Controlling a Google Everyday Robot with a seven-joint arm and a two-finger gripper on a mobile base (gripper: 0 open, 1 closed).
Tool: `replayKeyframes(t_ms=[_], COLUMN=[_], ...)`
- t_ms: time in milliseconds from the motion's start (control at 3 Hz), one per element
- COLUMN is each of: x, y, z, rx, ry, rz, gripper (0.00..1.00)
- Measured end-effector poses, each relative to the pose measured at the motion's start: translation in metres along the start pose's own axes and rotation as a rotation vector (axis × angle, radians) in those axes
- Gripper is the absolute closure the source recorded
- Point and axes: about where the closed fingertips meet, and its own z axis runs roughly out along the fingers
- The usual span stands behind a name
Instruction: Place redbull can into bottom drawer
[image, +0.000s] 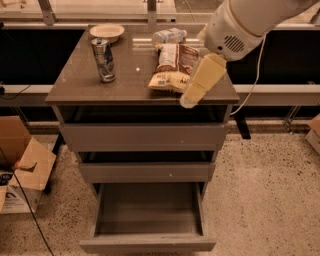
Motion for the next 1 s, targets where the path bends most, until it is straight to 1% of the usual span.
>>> replayKeyframes(t_ms=[333, 667, 1000], x=[-0.014, -0.029, -0.041], y=[-0.010, -0.021, -0.033], z=[0.020, 0.044, 0.061], rx=[-0.034, -0.067, -0.108], ry=[-0.044, -0.063, -0.044], rz=[0.016, 0.012, -0.042], gripper=[0.00, 0.00, 0.00])
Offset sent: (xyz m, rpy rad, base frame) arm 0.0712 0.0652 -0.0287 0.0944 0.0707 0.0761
